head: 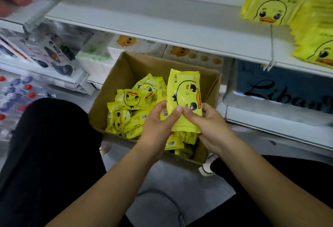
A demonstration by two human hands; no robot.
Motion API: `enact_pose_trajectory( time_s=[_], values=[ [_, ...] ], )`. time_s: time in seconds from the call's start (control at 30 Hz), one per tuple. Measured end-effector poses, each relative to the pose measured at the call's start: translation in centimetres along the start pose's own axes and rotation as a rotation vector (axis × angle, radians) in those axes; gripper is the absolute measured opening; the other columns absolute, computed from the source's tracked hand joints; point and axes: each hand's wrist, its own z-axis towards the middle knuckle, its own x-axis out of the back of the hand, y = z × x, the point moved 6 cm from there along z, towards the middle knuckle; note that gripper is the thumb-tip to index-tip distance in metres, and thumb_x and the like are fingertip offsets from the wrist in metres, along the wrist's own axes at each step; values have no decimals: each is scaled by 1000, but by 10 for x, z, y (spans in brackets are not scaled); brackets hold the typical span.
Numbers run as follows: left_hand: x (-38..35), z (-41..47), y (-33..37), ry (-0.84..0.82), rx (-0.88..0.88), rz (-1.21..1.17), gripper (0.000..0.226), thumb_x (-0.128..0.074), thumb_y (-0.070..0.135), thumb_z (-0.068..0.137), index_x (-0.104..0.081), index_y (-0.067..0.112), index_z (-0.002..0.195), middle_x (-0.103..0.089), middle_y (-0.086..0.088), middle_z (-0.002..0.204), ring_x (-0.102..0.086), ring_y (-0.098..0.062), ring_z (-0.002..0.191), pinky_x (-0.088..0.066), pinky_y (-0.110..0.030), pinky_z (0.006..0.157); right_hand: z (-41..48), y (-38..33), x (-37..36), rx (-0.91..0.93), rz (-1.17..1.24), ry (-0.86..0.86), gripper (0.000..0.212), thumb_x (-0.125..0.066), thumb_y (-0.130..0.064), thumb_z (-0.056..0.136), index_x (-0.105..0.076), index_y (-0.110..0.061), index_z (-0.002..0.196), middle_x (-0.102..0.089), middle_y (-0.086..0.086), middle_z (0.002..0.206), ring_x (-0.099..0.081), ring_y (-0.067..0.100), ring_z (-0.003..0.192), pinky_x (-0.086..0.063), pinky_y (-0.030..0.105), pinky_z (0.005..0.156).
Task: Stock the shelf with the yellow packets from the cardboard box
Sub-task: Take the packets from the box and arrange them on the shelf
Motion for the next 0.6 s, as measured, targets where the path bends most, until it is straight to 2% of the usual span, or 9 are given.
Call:
enact_pose_trajectory(
  time_s=[0.1,0.17,0.23,0.3,0.4,0.43,0.5,0.53,0.6],
  values=[
    [5,5,0,-5,10,97,57,-84,37,82,-60,18,131,-73,-1,126,-70,-26,116,-56,-48,99,2,-5,5,2,-122,-33,63,-81,-27,66,-59,-9,122,-74,7,114,-72,23,105,-59,41,89],
    [10,7,6,-13,4,151,48,-80,29,88,-62,18,130,-75,3,120,-71,-25,114,-55,-50,101,5,-13,10,-33,-82,-46,71,-82,-33,65,-55,-10,127,-73,9,116,-73,23,103,-59,43,88],
    [10,9,18,-70,-35,311,54,-83,33,85,-63,19,133,-73,9,124,-69,-17,118,-55,-44,102,9,-24,17,-6,-93,-29,76,-80,-46,65,-53,-15,129,-72,7,118,-72,22,104,-58,46,90],
    [7,6,32,-128,-78,523,45,-85,33,84,-67,25,125,-71,21,120,-64,-3,116,-54,-29,98,12,-36,27,69,-220,21,73,-77,-58,66,-56,-24,127,-71,-2,119,-70,17,107,-56,38,90],
    [6,3,45,-182,-81,693,29,-83,26,85,-75,25,112,-76,12,113,-71,-5,103,-58,-22,82,15,-49,41,137,-333,85,61,-74,-57,68,-65,-24,118,-72,-7,109,-69,9,95,-51,31,84],
    [5,0,48,-193,-85,684,24,-84,25,84,-77,25,107,-77,10,109,-73,-7,100,-59,-22,78,17,-51,42,144,-336,62,54,-75,-52,70,-70,-20,112,-74,-4,102,-69,10,89,-51,33,82],
    [7,-1,49,-147,-94,618,28,-86,32,79,-79,25,105,-76,9,113,-72,-12,105,-60,-33,84,20,-56,44,166,-350,52,45,-77,-51,69,-75,-17,99,-76,7,96,-66,18,84,-54,44,80],
    [12,1,46,-96,-70,547,36,-87,40,74,-79,25,106,-75,6,119,-72,-15,108,-60,-39,89,20,-59,45,176,-340,75,45,-77,-52,69,-76,-17,97,-76,11,98,-66,22,85,-56,50,84],
    [20,1,40,-10,-33,428,55,-86,62,65,-79,23,102,-75,-1,121,-71,-22,112,-58,-49,96,20,-61,48,172,-249,127,43,-78,-51,71,-76,-16,95,-76,11,101,-67,24,87,-55,50,92]
  ],
)
